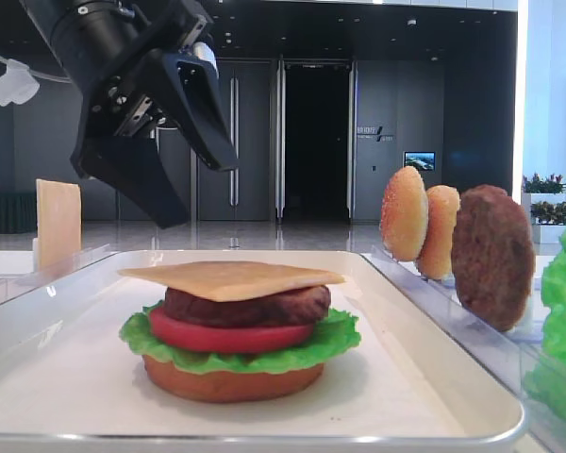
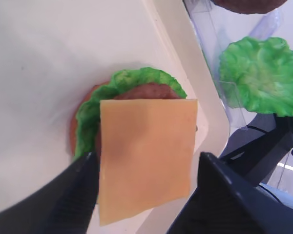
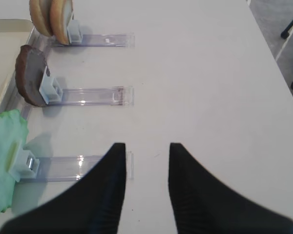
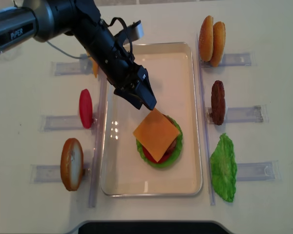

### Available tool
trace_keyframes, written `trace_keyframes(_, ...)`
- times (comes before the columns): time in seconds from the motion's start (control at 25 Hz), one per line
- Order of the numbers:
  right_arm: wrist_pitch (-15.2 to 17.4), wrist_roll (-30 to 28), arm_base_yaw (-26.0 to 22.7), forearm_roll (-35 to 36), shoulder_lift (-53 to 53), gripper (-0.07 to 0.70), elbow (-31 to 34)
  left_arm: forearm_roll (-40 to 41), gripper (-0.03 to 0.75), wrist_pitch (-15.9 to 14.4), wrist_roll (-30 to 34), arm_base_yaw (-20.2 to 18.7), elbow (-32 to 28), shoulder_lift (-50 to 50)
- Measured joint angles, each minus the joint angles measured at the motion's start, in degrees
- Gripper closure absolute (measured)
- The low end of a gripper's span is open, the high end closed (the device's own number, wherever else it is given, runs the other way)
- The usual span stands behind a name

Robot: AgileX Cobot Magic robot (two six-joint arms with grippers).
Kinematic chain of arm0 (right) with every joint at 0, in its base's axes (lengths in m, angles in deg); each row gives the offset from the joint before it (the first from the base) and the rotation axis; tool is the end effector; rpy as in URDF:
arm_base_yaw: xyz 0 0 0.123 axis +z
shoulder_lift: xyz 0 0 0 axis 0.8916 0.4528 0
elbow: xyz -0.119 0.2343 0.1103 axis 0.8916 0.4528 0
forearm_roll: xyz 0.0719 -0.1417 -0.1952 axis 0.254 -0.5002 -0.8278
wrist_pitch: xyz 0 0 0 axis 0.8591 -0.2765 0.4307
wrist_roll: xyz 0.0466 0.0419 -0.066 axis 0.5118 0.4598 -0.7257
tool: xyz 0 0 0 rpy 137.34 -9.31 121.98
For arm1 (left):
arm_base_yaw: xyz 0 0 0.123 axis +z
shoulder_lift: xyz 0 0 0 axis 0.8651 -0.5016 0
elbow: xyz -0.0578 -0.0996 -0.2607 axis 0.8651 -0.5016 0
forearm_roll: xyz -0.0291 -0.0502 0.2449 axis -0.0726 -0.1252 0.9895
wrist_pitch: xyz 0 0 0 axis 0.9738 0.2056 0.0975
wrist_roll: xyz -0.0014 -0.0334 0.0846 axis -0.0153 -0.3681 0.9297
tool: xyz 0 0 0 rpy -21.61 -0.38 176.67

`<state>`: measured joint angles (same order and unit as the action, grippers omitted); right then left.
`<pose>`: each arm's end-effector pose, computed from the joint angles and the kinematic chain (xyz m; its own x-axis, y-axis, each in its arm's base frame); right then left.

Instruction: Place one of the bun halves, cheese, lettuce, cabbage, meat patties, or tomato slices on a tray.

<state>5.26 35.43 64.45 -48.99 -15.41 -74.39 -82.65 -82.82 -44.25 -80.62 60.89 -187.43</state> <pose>-0.0092 0.0014 0.2704 -0.5177 -0.0426 -0.8545 -0.0553 0.9983 -0.0162 0.3348 -0.1851 0.1947 -0.8584 0.4997 -0.1162 0.4647 0.6612 -0.5890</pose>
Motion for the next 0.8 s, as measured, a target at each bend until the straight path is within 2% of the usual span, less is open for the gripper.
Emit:
trace_keyframes(0.48,0.0,0.0,0.0,0.0,0.0,0.391,0.0,3.8,0.23,-0.5,-3.1,0.0,7.2,2.9)
trace_keyframes(0.64,0.0,0.0,0.0,0.0,0.0,0.391,0.0,11.8,0.233,-1.4,-9.2,0.8,10.3,5.5)
trace_keyframes(0.8,0.0,0.0,0.0,0.0,0.0,0.391,0.0,16.8,0.234,-1.6,-15.6,5.0,12.2,7.3)
